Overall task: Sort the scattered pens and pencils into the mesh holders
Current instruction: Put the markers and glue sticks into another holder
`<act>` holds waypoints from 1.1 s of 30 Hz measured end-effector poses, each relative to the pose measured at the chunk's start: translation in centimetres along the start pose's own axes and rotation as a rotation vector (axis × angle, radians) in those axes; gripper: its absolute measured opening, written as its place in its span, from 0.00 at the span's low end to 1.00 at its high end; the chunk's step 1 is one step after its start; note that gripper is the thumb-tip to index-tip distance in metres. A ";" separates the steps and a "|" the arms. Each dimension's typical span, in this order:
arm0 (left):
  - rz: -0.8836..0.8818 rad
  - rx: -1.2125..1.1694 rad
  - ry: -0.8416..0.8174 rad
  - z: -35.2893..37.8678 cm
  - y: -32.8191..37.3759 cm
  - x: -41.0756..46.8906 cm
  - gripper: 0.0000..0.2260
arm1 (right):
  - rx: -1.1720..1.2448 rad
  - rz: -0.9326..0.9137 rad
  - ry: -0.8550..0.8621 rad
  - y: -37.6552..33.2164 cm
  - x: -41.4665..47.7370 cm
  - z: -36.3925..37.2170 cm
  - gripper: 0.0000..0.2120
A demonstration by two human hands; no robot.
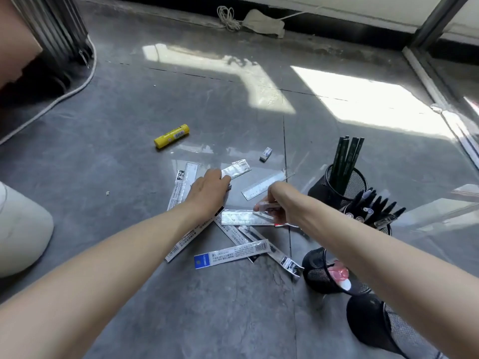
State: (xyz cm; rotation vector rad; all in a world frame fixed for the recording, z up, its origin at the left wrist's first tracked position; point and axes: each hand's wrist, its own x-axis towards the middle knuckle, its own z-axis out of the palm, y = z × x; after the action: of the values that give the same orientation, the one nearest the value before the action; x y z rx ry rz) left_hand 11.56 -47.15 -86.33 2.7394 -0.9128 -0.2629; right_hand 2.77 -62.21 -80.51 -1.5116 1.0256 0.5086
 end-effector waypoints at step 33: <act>-0.386 -0.029 0.141 -3.9 -10.8 7.7 0.22 | -0.521 -0.175 0.414 -4.3 8.6 -2.8 0.13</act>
State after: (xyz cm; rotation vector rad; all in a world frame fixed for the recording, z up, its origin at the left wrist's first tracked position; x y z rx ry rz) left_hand 24.72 -42.78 -86.37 2.8442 -0.3363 -0.1455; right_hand 10.09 -67.87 -84.28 -2.2165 1.1103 0.3585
